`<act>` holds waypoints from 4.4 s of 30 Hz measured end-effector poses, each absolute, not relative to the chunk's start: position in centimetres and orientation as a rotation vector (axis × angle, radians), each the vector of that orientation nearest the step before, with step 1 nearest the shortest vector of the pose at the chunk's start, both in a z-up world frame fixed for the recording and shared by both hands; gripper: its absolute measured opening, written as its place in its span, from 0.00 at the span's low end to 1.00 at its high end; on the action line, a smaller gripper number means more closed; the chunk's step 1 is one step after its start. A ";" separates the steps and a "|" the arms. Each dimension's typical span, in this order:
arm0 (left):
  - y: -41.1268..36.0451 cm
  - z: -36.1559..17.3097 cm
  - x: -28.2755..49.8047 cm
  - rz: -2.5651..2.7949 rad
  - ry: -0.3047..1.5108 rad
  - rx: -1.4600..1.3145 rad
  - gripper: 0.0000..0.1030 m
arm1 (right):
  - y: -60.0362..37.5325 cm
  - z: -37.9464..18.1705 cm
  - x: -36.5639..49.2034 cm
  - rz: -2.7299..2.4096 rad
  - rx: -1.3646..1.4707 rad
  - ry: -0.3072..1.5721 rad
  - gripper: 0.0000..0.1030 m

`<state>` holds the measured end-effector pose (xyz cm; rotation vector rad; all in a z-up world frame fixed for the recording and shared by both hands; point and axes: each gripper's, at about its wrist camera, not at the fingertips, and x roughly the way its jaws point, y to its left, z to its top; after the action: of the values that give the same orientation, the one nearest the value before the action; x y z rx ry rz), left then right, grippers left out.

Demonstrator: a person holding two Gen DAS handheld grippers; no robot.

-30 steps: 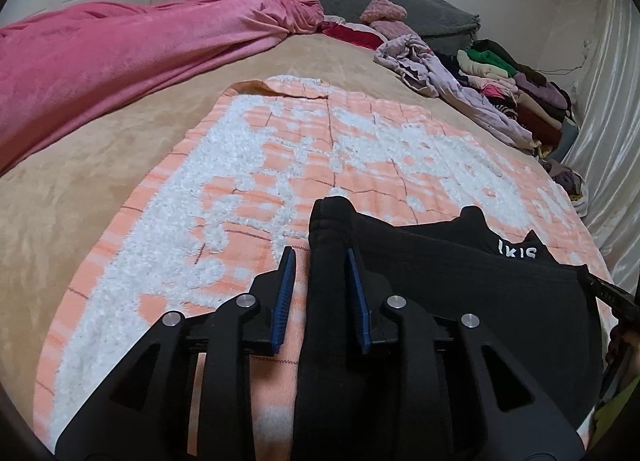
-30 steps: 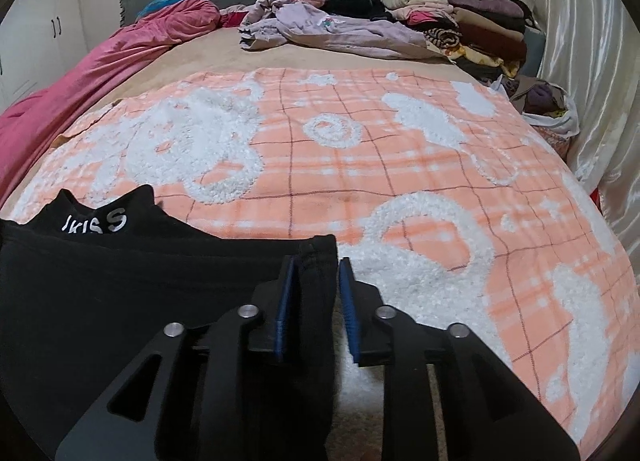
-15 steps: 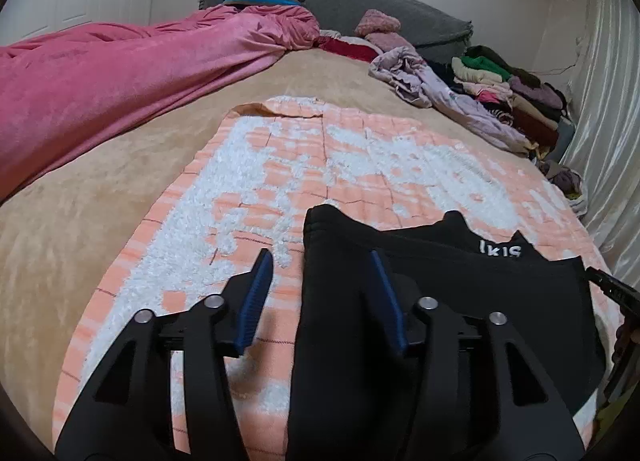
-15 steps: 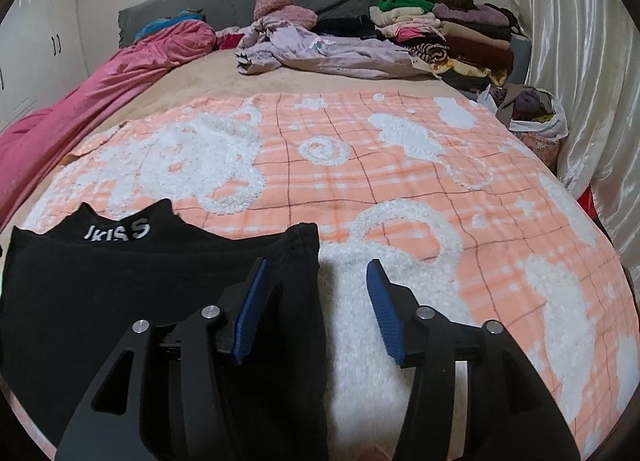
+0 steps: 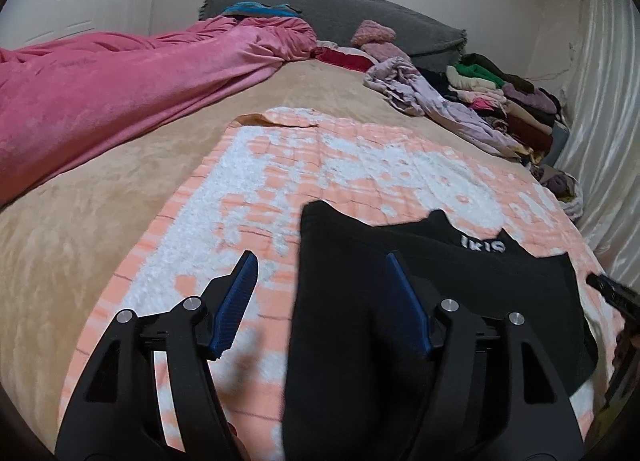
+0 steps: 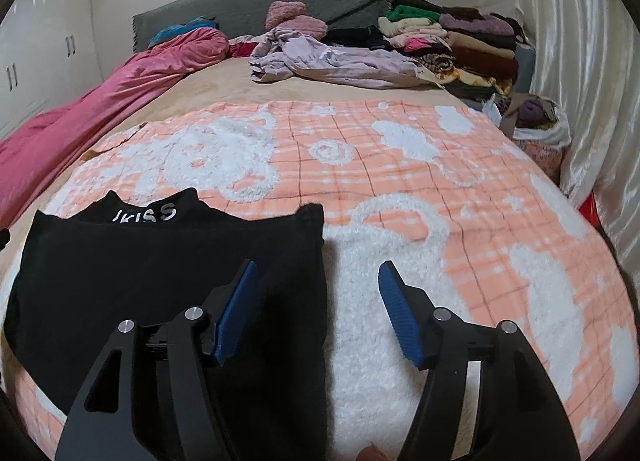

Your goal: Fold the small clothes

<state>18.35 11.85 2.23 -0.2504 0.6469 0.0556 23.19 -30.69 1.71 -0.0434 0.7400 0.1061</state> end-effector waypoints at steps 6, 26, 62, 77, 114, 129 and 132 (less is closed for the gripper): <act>7.1 1.7 17.2 -0.080 0.683 -0.164 0.56 | -26.3 2.8 24.3 0.212 -0.186 0.732 0.60; 2.2 -1.9 17.5 -0.147 0.768 0.008 0.63 | -18.5 -3.1 30.1 0.275 -0.378 0.874 0.61; 5.3 -2.6 13.8 -0.027 0.785 -0.025 0.72 | -26.1 -2.9 15.4 0.256 -0.103 0.844 0.64; 7.9 -2.0 12.2 -0.006 0.748 -0.101 0.73 | -27.4 -0.2 12.6 0.246 -0.038 0.802 0.83; 16.3 -0.5 10.2 0.183 0.691 -0.260 0.91 | -10.3 1.7 8.3 0.586 -0.306 0.691 0.92; 17.7 -0.2 12.8 0.209 0.721 -0.250 0.91 | -3.7 -1.3 8.5 0.663 -0.477 0.663 0.92; 18.3 -0.4 13.9 0.199 0.740 -0.272 0.91 | -2.8 -2.0 8.8 0.663 -0.502 0.668 0.92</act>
<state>13.86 18.33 -0.44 -0.2723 0.7400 0.1986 8.79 -2.82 -2.01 -0.5023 0.6682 0.6626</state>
